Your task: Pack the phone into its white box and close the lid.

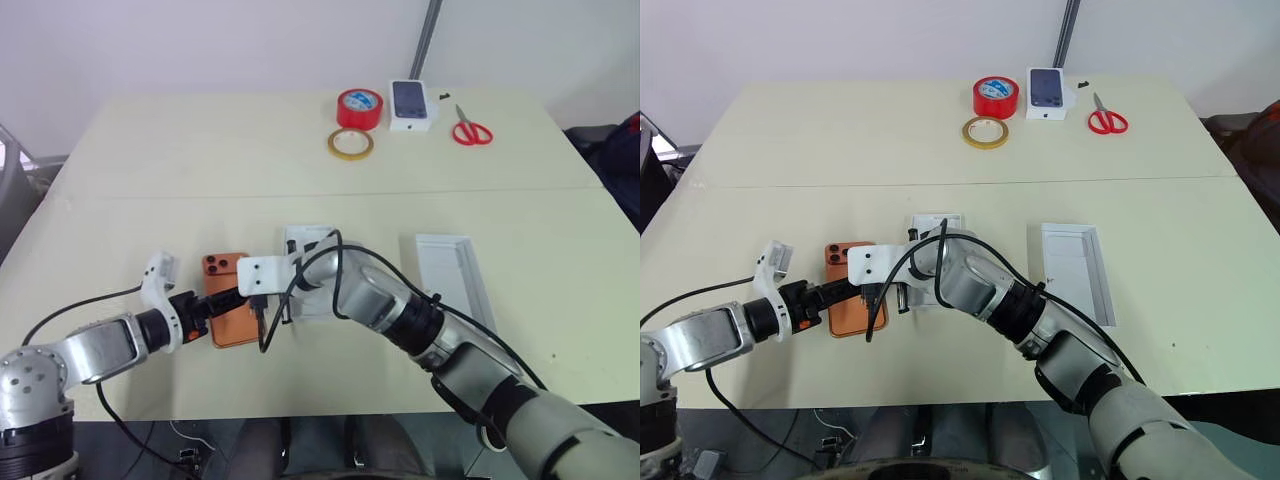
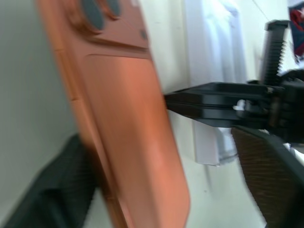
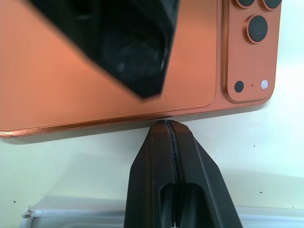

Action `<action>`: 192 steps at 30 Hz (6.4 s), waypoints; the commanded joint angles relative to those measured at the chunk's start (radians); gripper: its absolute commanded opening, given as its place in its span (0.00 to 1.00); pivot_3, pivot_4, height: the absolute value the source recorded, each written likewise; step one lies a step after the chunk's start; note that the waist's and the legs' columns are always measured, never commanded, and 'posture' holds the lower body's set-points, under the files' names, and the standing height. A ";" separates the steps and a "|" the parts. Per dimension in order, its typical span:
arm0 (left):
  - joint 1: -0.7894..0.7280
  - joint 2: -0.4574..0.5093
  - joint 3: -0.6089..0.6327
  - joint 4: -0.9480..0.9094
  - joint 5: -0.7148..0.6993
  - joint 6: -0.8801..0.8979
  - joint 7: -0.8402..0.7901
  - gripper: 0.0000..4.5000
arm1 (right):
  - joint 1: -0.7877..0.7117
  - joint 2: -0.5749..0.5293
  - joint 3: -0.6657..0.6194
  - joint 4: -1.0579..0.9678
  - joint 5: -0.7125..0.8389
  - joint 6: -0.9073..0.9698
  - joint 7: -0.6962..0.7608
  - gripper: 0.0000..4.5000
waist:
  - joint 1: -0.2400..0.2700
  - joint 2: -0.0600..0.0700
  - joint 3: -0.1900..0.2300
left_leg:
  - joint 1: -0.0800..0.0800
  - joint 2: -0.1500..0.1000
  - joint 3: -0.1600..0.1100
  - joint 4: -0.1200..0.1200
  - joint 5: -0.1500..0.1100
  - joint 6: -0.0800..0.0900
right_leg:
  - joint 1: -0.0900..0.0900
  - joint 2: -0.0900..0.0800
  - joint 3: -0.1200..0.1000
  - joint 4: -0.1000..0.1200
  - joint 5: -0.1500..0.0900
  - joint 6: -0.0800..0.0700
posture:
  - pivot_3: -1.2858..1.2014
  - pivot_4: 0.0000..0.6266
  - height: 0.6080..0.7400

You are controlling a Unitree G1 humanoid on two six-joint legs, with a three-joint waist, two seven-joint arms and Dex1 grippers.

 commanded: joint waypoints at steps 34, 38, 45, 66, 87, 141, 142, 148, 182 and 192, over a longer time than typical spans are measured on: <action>-0.170 -0.026 -0.156 0.020 -0.268 -0.304 0.113 0.01 | 0.259 -0.394 -0.589 -0.624 0.471 0.179 0.137 0.00 | 0.027 -0.003 0.006 | -0.003 0.000 0.000 0.000 -0.002 0.004 | 0.000 -0.001 -0.001 -0.003 0.000 -0.001 | 0.52 0.24 1.00; -0.291 -0.087 -0.296 0.093 -0.246 -0.308 0.149 0.01 | 0.386 -0.491 -0.729 -0.655 0.548 0.243 0.110 0.00 | 0.033 -0.004 0.007 | -0.003 0.000 0.000 0.001 -0.002 0.004 | 0.001 0.000 -0.001 -0.003 0.000 -0.001 | 0.52 0.24 1.00; -0.383 -0.166 -0.379 0.221 -0.127 -0.284 0.093 0.01 | 0.532 -0.583 -0.820 -0.692 0.590 0.267 0.028 0.00 | 0.028 -0.004 0.008 | -0.002 0.001 0.000 0.002 0.001 0.000 | 0.003 0.003 -0.001 -0.004 0.000 -0.001 | 0.52 0.24 1.00; -0.356 -0.041 -0.272 0.140 -0.094 -0.172 0.009 0.71 | 0.535 -0.671 -0.760 -0.672 0.616 0.229 -0.081 0.00 | 0.027 -0.004 0.009 | -0.002 0.001 0.000 0.003 0.001 -0.001 | 0.003 0.003 0.000 -0.004 0.000 0.000 | 0.52 0.24 1.00; -0.429 0.087 -0.717 -0.020 0.970 -0.321 -0.540 0.01 | 0.225 -0.467 -0.237 -0.435 0.306 0.285 -0.286 0.00 | 0.030 -0.004 0.010 | -0.003 0.001 0.001 0.002 0.002 -0.001 | 0.002 0.003 0.000 -0.004 0.000 0.000 | 0.52 0.24 1.00; -0.530 -0.225 -0.758 -0.012 1.233 -0.276 -0.982 0.00 | 0.740 -0.951 -0.969 -0.911 0.615 0.739 -0.091 0.74 | 0.051 -0.002 0.009 | -0.002 0.001 0.000 0.006 -0.003 0.007 | 0.006 0.004 -0.001 -0.004 0.000 0.000 | 0.52 0.24 1.00; -0.510 -0.205 -0.756 -0.026 1.248 -0.330 -0.995 0.00 | 0.737 -0.938 -0.974 -0.911 0.630 0.772 -0.098 0.74 | 0.052 -0.002 0.009 | -0.002 0.001 0.000 0.006 -0.003 0.007 | 0.006 0.004 -0.001 -0.004 0.000 0.000 | 0.52 0.24 1.00; -0.349 -0.107 -0.692 -0.090 1.319 -0.750 -1.124 0.00 | 0.672 -0.810 -0.970 -0.859 0.674 0.950 -0.202 0.74 | 0.053 -0.002 0.009 | -0.002 0.001 0.000 0.006 -0.003 0.007 | 0.005 0.003 -0.001 -0.004 0.000 0.000 | 0.52 0.24 1.00; -0.257 -0.007 -0.488 0.056 1.327 -0.924 -1.193 0.00 | 0.477 -0.467 -0.996 -0.570 2.295 0.473 -1.337 0.00 | 0.026 -0.003 0.010 | -0.004 0.003 0.001 0.007 -0.004 0.010 | 0.004 0.004 -0.001 -0.002 0.000 0.000 | 0.52 0.24 1.00; -0.272 -0.062 -0.543 0.037 1.349 -0.925 -1.179 0.00 | 0.738 -0.236 -0.704 -0.816 2.295 0.104 -1.704 0.00 | 0.029 -0.002 0.010 | -0.005 0.003 0.003 0.008 -0.004 0.010 | 0.002 0.003 0.000 0.000 0.000 0.000 | 0.52 0.24 1.00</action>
